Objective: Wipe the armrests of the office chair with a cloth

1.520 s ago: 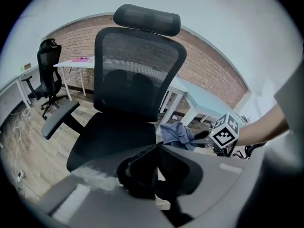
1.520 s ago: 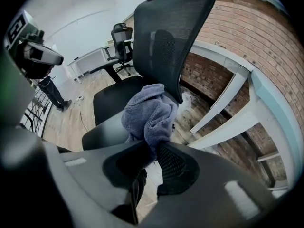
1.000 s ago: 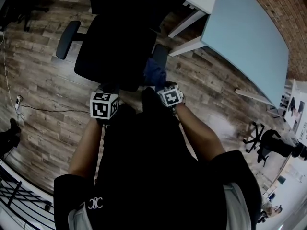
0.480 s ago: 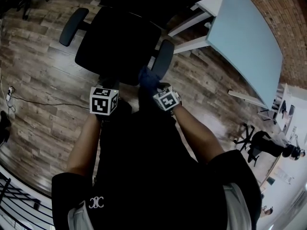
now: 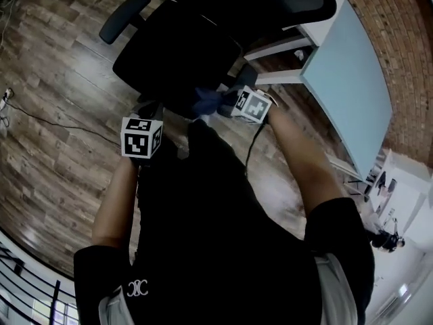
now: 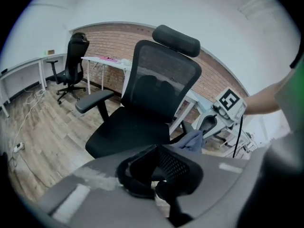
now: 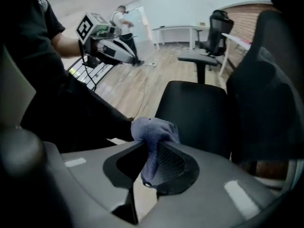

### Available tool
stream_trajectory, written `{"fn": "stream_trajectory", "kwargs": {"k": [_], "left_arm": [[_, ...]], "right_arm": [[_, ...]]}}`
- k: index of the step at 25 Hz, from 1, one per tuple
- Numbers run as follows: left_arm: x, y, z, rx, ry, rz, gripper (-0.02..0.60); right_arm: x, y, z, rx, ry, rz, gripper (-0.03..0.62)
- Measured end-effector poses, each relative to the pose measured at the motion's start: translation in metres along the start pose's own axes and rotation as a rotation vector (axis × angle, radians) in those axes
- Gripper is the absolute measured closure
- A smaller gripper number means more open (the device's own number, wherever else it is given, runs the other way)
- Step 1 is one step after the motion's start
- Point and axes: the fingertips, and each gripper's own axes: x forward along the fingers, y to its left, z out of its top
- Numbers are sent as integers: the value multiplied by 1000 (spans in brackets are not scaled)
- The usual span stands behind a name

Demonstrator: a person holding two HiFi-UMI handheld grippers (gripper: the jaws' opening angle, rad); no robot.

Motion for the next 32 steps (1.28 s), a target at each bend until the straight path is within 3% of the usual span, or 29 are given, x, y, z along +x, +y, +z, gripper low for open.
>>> {"fn": "stream_trajectory", "kwargs": {"k": [3, 8, 13, 17, 23, 27, 29, 32], "left_arm": [[-6, 7, -1, -49, -21, 43, 575], [-5, 5, -19, -136, -33, 100, 575], [18, 11, -25, -207, -27, 173, 575], [26, -3, -38, -271, -33, 210, 575], [40, 3, -62, -321, 19, 279, 575], [46, 5, -77, -365, 57, 315, 575], [51, 2, -83, -395, 69, 323, 575], [57, -2, -90, -423, 82, 320, 575]], "right_arm": [[-16, -20, 8, -180, 140, 138, 522], [-20, -53, 16, -370, 367, 330, 523], [6, -88, 31, -554, 463, 488, 523], [26, -86, 7, -668, 553, 583, 523], [62, -91, -36, -736, 729, 760, 525], [83, -107, -65, -755, 881, 827, 525], [87, -112, -82, -741, 951, 859, 525], [91, -104, -100, -692, 977, 928, 525]]}}
